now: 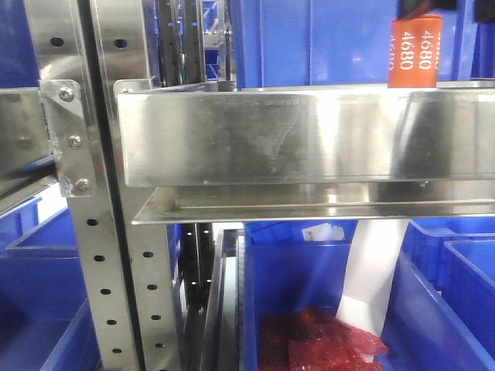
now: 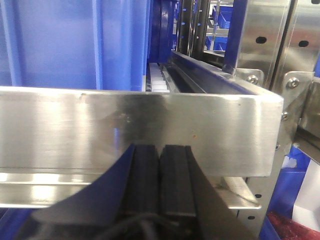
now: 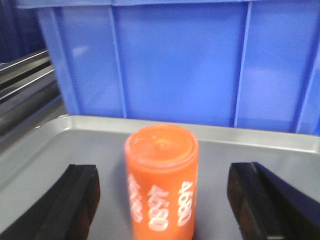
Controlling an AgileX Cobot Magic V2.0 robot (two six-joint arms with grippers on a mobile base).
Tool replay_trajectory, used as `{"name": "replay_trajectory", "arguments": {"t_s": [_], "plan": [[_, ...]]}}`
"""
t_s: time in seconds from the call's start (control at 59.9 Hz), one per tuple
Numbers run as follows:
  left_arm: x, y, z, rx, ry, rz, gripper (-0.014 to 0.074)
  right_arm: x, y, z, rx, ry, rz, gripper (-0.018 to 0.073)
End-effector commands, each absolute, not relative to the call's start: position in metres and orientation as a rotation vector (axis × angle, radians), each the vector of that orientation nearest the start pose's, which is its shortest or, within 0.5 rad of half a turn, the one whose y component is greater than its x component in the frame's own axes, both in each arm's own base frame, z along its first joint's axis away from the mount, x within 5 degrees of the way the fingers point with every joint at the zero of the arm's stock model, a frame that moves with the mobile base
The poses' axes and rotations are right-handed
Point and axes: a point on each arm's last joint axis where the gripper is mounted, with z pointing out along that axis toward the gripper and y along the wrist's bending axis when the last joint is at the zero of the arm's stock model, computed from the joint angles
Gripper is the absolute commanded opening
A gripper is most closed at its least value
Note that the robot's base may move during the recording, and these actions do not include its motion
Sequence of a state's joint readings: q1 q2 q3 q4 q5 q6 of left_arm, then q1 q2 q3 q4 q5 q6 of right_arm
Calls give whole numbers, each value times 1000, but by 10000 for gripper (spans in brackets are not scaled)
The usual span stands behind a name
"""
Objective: Grab orange capacitor from left shelf to right conveyor
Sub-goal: 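Close the right gripper around the orange cylinder's top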
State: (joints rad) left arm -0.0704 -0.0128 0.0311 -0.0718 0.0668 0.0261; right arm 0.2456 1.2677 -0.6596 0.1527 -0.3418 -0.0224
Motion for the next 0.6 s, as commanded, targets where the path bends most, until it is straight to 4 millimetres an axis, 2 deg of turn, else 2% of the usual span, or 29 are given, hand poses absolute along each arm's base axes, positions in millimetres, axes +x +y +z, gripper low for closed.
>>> {"name": "replay_trajectory", "arguments": {"t_s": [0.0,0.167,0.451,0.517,0.584], "plan": [[55,-4,207,18,1464,-101,-127,273,62,301,-47,1591,225,621],[55,-4,207,18,1464,-101,-127,289,61,284,-34,1588,200,621],[55,-4,207,18,1464,-101,-127,308,65,277,-45,1548,189,619],[55,-4,207,18,1464,-101,-127,314,68,278,-72,1544,186,596],[55,-4,207,18,1464,-101,-127,320,71,278,-98,1540,182,524]]}}
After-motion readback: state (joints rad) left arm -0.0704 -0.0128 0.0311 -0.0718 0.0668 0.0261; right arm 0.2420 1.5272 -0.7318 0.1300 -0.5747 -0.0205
